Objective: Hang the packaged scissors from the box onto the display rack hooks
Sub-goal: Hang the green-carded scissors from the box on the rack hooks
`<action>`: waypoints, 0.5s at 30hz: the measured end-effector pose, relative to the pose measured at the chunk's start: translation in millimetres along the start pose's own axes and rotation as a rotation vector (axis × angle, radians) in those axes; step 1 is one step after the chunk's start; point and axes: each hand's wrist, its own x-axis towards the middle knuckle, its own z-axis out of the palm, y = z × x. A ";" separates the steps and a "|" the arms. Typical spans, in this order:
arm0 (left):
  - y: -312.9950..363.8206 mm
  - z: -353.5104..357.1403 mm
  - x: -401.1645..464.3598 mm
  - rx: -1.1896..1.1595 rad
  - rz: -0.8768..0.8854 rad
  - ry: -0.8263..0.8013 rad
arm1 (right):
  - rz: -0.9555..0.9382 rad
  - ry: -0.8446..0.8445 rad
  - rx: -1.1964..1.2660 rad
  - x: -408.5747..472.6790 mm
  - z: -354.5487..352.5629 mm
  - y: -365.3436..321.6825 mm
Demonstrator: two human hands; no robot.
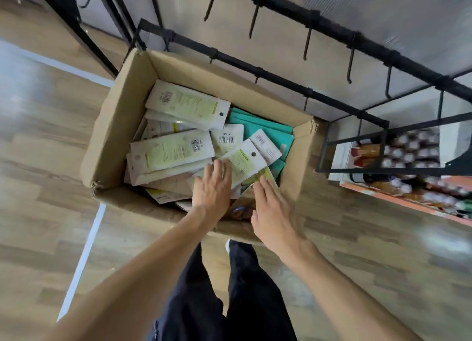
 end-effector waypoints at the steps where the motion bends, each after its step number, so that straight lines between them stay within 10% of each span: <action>1: 0.4 -0.8 0.3 -0.025 -0.008 0.006 | -0.007 -0.009 -0.004 -1.1 2.3 2.1; 15: -97.6 -77.4 -21.4 -0.164 -0.064 0.306 | -0.077 0.028 0.080 40.5 -25.0 5.6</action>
